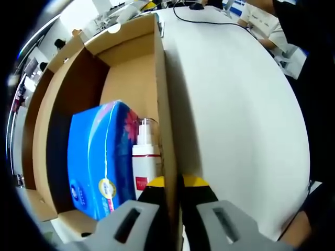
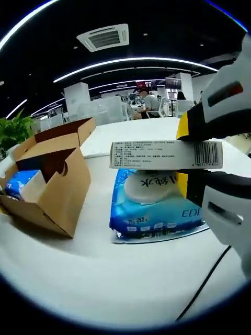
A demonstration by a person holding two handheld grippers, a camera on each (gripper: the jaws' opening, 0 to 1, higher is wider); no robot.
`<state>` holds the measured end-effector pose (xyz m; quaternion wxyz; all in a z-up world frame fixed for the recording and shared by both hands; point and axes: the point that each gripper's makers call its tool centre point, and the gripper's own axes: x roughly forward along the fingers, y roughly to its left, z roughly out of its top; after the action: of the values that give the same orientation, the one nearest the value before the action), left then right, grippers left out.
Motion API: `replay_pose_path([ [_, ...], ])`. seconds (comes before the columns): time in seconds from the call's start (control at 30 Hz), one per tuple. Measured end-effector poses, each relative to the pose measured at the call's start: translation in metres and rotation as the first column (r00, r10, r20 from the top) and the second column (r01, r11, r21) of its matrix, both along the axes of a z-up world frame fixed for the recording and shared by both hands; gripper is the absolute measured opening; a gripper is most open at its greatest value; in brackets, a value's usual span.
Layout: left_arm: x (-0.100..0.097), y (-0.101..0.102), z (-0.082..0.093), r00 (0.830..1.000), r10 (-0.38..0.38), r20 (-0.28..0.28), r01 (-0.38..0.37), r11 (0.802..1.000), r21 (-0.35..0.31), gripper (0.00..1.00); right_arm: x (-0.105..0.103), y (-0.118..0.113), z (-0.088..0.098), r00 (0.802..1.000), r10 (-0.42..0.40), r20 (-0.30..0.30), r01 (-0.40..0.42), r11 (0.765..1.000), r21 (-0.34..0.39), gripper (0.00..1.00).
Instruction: Operate the shoe box by opening the lid, removing the specified soft item, and placing it in the target area until the item is outside and the box remains undamaged.
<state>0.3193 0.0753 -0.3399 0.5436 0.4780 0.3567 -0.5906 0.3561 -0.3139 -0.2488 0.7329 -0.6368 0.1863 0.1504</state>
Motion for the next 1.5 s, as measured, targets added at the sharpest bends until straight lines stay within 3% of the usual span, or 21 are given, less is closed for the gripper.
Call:
replay_pose_path([
  [0.17, 0.0, 0.0, 0.0, 1.0, 0.002, -0.002, -0.002, 1.0, -0.002, 0.03, -0.002, 0.001, -0.002, 1.0, 0.007, -0.006, -0.007, 1.0, -0.016, 0.2],
  [0.27, 0.0, 0.0, 0.0, 1.0, 0.0, 0.001, 0.0, 1.0, 0.001, 0.03, -0.006, 0.005, -0.009, 0.999, 0.034, -0.04, -0.035, 0.999, -0.024, 0.2],
  [0.33, 0.0, 0.0, 0.0, 1.0, 0.002, -0.001, -0.002, 1.0, -0.001, 0.03, -0.007, 0.002, -0.011, 0.998, 0.035, -0.044, -0.038, 0.997, -0.063, 0.2],
  [0.97, -0.001, 0.0, -0.001, 1.0, 0.0, 0.003, 0.0, 1.0, 0.002, 0.03, -0.013, 0.0, -0.012, 0.989, 0.025, -0.149, -0.027, 1.0, -0.015, 0.24],
  [1.1, -0.001, 0.0, -0.001, 1.0, -0.004, 0.005, 0.004, 1.0, 0.004, 0.03, -0.019, 0.003, -0.02, 0.98, 0.027, -0.198, -0.03, 0.999, -0.014, 0.27],
  [1.43, 0.0, 0.001, -0.001, 1.0, 0.0, 0.006, 0.0, 1.0, 0.005, 0.03, -0.021, 0.005, -0.019, 0.98, 0.015, -0.201, -0.016, 1.0, -0.002, 0.27],
  [1.5, -0.001, 0.001, -0.001, 1.0, 0.0, 0.006, -0.001, 1.0, 0.005, 0.03, -0.023, 0.008, -0.018, 0.979, 0.011, -0.204, -0.011, 1.0, 0.0, 0.31],
])
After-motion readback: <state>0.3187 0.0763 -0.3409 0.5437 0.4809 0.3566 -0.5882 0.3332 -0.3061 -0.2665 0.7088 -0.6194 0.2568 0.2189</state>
